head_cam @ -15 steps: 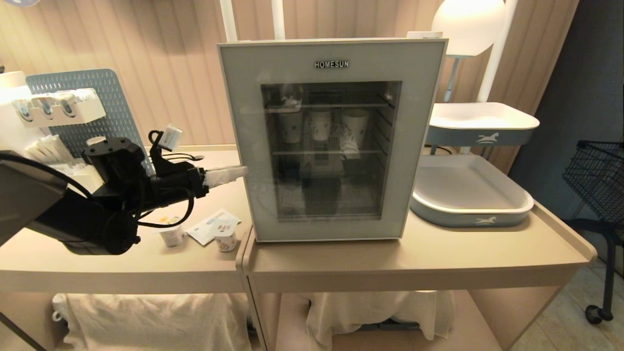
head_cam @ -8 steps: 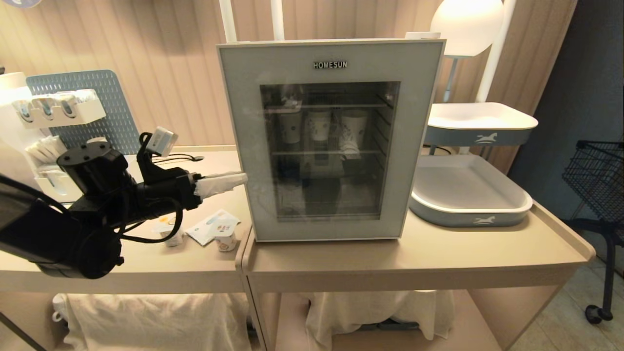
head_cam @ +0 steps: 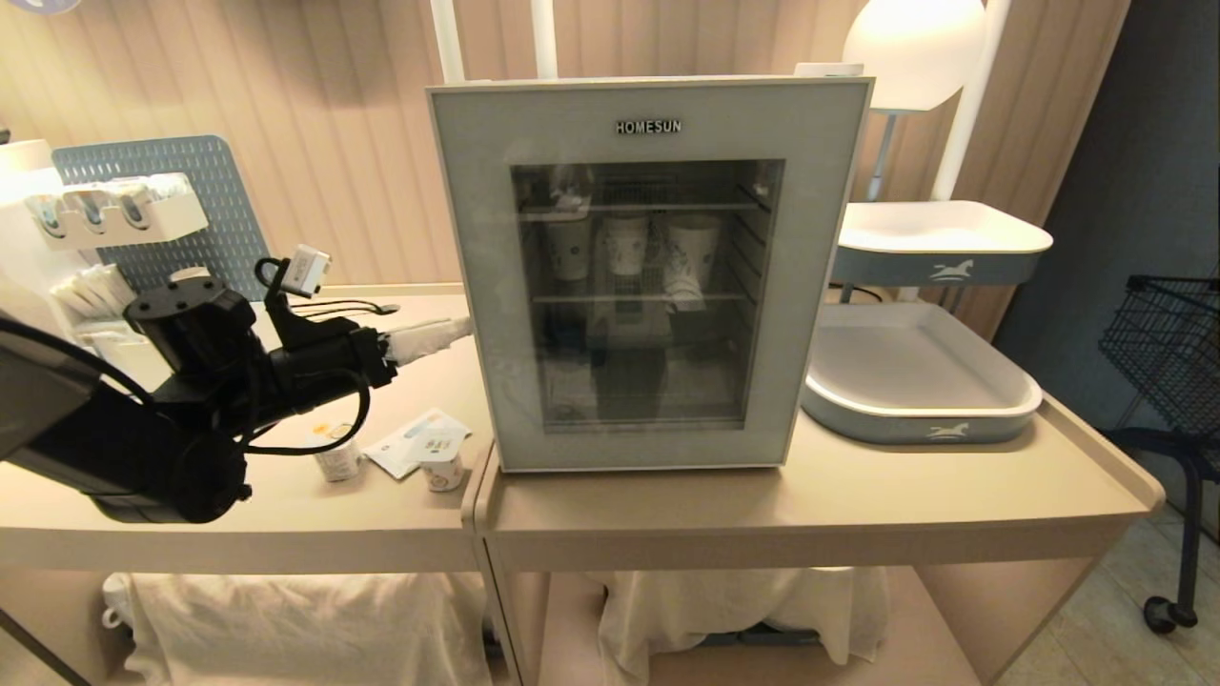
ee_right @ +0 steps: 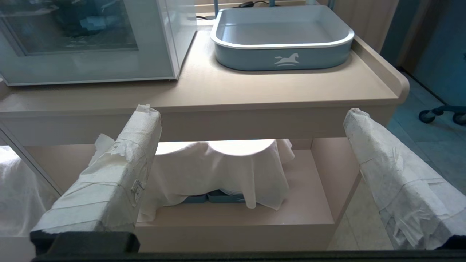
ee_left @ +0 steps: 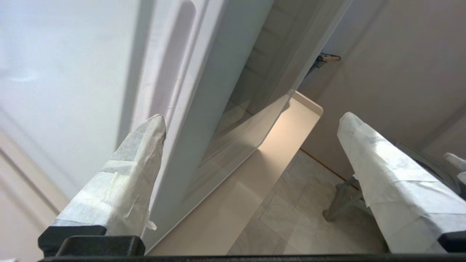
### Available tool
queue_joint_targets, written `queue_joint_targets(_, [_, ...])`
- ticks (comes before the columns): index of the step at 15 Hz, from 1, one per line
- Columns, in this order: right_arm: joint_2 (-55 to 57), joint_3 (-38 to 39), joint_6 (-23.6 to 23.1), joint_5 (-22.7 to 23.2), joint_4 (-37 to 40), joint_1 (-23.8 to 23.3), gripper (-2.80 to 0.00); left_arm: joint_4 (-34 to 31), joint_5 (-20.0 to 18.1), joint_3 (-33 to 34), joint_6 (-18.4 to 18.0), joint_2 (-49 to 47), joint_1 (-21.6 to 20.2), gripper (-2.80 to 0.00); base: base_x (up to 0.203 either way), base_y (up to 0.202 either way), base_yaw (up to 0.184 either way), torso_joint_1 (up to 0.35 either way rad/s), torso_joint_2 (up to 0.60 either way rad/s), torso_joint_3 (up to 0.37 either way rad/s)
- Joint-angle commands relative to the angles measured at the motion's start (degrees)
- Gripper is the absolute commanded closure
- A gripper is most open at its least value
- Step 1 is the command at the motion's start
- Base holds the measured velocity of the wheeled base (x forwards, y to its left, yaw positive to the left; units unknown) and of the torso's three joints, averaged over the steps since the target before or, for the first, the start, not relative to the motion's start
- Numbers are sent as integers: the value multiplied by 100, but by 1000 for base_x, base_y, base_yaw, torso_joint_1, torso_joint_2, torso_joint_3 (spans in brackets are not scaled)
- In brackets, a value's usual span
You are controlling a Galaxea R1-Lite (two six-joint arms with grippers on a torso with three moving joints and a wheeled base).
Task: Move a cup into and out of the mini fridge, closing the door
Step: Open the freezer door
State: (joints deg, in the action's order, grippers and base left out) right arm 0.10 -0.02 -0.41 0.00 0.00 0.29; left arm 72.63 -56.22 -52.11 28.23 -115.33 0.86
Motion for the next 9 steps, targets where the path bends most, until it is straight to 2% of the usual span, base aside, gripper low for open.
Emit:
queue_joint_targets(1, [-1,-6,-2,0,0,6,-280,49,-22,-156,7,-234,62,-280,0,0,0,0,0,0])
queue_joint_targets(3, [4,-5,-2,0,0,6,-280,18,-28,-283,-2,-300,76,-280,0,0,0,0,0,0])
queue_joint_targets(9, [-1,-3,-2,9,0,6,-280,-19,-52,-255,74,-327,548,-280,0,0,0,0,0,0])
